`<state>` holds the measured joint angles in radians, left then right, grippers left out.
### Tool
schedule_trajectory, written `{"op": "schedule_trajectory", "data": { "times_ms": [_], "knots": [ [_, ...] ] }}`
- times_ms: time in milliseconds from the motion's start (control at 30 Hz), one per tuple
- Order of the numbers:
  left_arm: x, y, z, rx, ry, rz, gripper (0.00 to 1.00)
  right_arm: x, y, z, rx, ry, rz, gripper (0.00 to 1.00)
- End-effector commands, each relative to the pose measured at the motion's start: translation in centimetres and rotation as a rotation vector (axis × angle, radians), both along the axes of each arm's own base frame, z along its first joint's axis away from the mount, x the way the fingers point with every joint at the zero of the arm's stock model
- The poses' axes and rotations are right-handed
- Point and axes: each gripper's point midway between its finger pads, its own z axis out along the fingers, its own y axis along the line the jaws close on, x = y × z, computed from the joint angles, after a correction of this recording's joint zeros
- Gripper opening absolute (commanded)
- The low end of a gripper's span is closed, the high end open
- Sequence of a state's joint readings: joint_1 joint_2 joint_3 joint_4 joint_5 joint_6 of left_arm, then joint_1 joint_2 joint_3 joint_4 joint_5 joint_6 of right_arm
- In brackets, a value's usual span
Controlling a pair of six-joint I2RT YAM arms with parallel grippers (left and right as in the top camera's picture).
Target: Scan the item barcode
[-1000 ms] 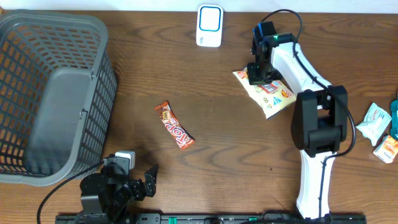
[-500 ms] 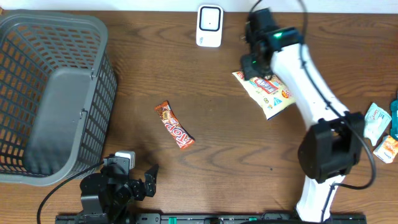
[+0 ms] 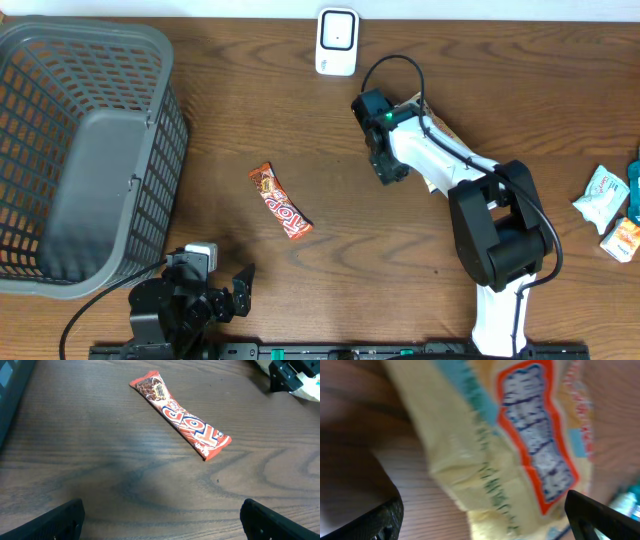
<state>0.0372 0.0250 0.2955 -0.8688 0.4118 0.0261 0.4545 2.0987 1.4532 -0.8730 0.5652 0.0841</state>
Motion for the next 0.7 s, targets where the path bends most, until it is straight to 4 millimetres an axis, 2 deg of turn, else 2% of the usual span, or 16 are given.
{"op": "schedule_trajectory", "data": {
  "times_ms": [0, 100, 133, 167, 200, 233, 300, 333, 433, 500, 533, 600, 633, 667],
  "knots": [
    [0.0, 0.1, 0.0, 0.011, -0.002, 0.000, 0.99, -0.3, -2.9, -0.1, -0.121, -0.031, -0.042, 0.99],
    [0.0, 0.1, 0.0, 0.011, -0.002, 0.001, 0.99, -0.9, -3.6, -1.6, -0.072, 0.008, -0.062, 0.99],
    [0.0, 0.1, 0.0, 0.011, -0.002, 0.000, 0.99, -1.1, -3.6, -2.2, -0.048, 0.029, -0.060, 0.96],
    [0.0, 0.1, 0.0, 0.011, -0.002, 0.000, 0.99, -1.2, -3.7, -2.8, -0.027, 0.049, -0.055, 0.84],
    [0.0, 0.1, 0.0, 0.011, -0.002, 0.000, 0.99, -1.3, -3.8, -3.4, -0.004, 0.070, -0.057, 0.67],
    [0.0, 0.1, 0.0, 0.011, -0.002, 0.000, 0.99, -1.3, -4.0, -3.8, 0.006, 0.076, -0.063, 0.45],
    [0.0, 0.1, 0.0, 0.011, -0.002, 0.001, 0.99, -1.5, -4.1, -4.5, 0.059, 0.099, -0.084, 0.08],
    [0.0, 0.1, 0.0, 0.011, -0.002, 0.000, 0.99, -1.6, -3.8, -4.8, 0.102, 0.113, -0.092, 0.01],
    [0.0, 0.1, 0.0, 0.011, -0.002, 0.001, 0.99, -1.7, -1.4, -4.8, 0.302, 0.161, -0.105, 0.01],
    [0.0, 0.1, 0.0, 0.011, -0.002, 0.000, 0.99, -1.4, 1.5, -3.5, 0.485, 0.187, -0.096, 0.01],
    [0.0, 0.1, 0.0, 0.011, -0.002, 0.001, 0.99, -1.2, 2.9, -2.3, 0.580, 0.194, -0.086, 0.01],
    [0.0, 0.1, 0.0, 0.011, -0.002, 0.000, 0.99, -0.7, 6.0, 1.1, 0.797, 0.204, -0.051, 0.01],
    [0.0, 0.1, 0.0, 0.011, -0.002, 0.001, 0.99, -0.7, 7.9, 4.2, 0.956, 0.214, 0.020, 0.01],
    [0.0, 0.1, 0.0, 0.011, -0.002, 0.001, 0.99, -0.8, 8.9, 6.1, 1.047, 0.219, 0.063, 0.01]
  ]
}}
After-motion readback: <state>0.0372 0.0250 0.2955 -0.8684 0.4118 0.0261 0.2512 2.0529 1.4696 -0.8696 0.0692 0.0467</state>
